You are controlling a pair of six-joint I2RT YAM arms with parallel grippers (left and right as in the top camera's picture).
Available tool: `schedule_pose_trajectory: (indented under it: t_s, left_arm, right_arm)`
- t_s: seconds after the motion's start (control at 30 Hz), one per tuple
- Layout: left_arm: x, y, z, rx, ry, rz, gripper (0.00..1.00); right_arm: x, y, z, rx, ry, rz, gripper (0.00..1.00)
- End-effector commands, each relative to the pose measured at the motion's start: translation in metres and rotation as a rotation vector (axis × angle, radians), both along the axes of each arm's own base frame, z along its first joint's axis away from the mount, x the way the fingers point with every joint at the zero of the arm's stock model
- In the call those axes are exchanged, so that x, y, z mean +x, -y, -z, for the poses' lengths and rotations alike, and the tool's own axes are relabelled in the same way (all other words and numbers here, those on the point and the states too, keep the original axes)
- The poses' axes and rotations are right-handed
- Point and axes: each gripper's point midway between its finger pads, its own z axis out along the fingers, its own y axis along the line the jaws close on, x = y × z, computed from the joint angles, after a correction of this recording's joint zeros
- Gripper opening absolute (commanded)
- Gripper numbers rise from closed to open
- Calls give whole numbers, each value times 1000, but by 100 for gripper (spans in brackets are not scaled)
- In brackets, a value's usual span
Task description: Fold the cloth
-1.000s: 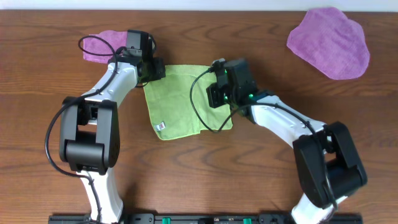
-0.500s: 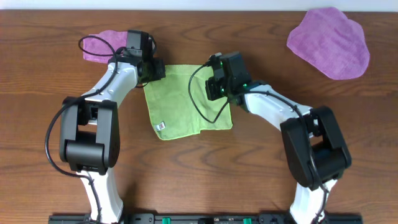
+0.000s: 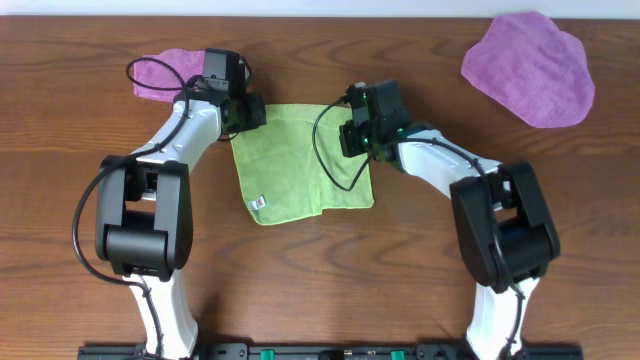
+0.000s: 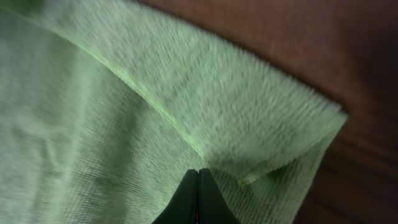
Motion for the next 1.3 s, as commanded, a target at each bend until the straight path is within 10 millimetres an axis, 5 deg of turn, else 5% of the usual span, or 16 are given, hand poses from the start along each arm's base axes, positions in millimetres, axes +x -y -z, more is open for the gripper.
schedule_pose_trajectory:
  t_s: [0.0, 0.67, 1.1, 1.27]
  left_arm:
    - [5, 0, -3, 6, 13, 14, 6]
    - [3, 0, -2, 6, 2, 11, 6]
    - [-4, 2, 1, 7, -29, 17, 6]
    - [-8, 13, 2, 6, -33, 39, 6]
  right_arm:
    - [13, -2, -8, 5, 33, -6, 2]
    - [36, -3, 14, -33, 45, 20, 2]
    - [84, 37, -11, -178, 235, 201, 1]
    - [97, 36, -28, -166, 274, 200, 2]
